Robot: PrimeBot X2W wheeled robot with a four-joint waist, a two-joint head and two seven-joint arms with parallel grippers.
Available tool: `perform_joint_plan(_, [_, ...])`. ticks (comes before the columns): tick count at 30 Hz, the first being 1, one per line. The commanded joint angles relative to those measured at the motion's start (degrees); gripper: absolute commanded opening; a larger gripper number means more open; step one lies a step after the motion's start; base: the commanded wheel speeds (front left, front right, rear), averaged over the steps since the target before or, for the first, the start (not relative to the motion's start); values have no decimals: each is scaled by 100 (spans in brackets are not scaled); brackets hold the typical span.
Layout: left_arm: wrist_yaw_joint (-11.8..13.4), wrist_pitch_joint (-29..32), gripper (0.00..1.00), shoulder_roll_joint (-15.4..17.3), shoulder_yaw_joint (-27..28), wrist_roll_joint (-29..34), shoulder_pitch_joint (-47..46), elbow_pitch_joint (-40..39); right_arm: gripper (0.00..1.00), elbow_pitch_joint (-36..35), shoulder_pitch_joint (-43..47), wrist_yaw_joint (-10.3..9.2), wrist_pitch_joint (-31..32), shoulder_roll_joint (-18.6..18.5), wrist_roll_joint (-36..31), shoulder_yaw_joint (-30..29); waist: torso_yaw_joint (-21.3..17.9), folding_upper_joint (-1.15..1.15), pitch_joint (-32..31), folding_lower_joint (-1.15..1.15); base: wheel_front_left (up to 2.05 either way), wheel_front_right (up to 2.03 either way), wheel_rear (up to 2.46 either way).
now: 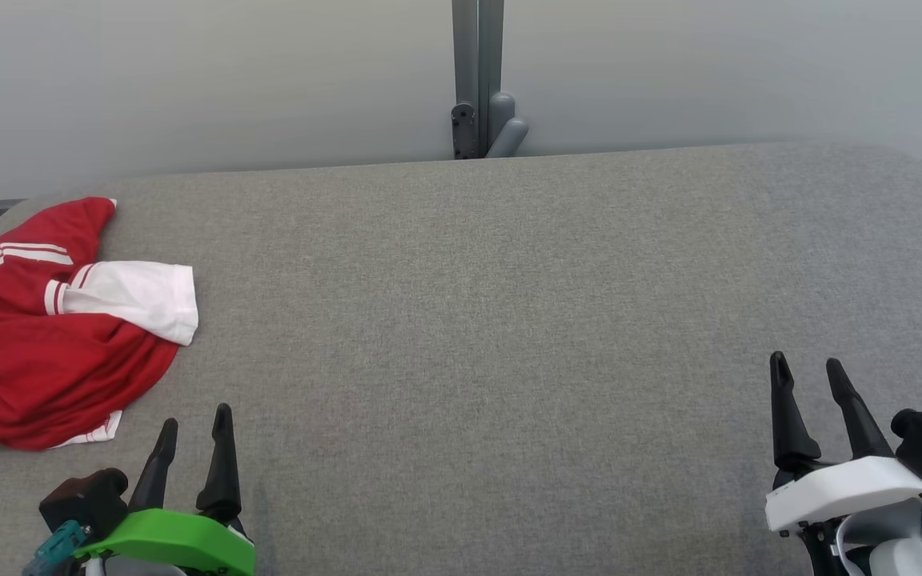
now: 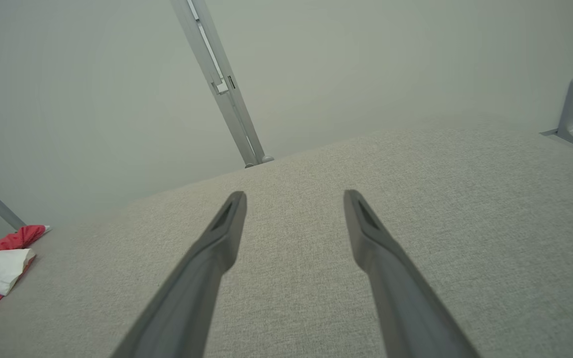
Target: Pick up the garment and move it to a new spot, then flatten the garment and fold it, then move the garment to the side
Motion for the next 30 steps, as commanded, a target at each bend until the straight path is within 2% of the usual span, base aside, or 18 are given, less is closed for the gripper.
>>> perform_joint_plan(1, [-34, -64, 100, 58, 9, 197, 14, -34, 100, -55, 44, 1, -60, -50, -191, -35, 1, 0, -1, 0, 0, 0, 0])
perform_joint_plan(30, [-93, -424, 100, 31, 123, 1661, 131, 105, 100, -10, 148, 2, -438, -27, -1608, -285, -14, 0, 5, 0, 0, 0, 0])
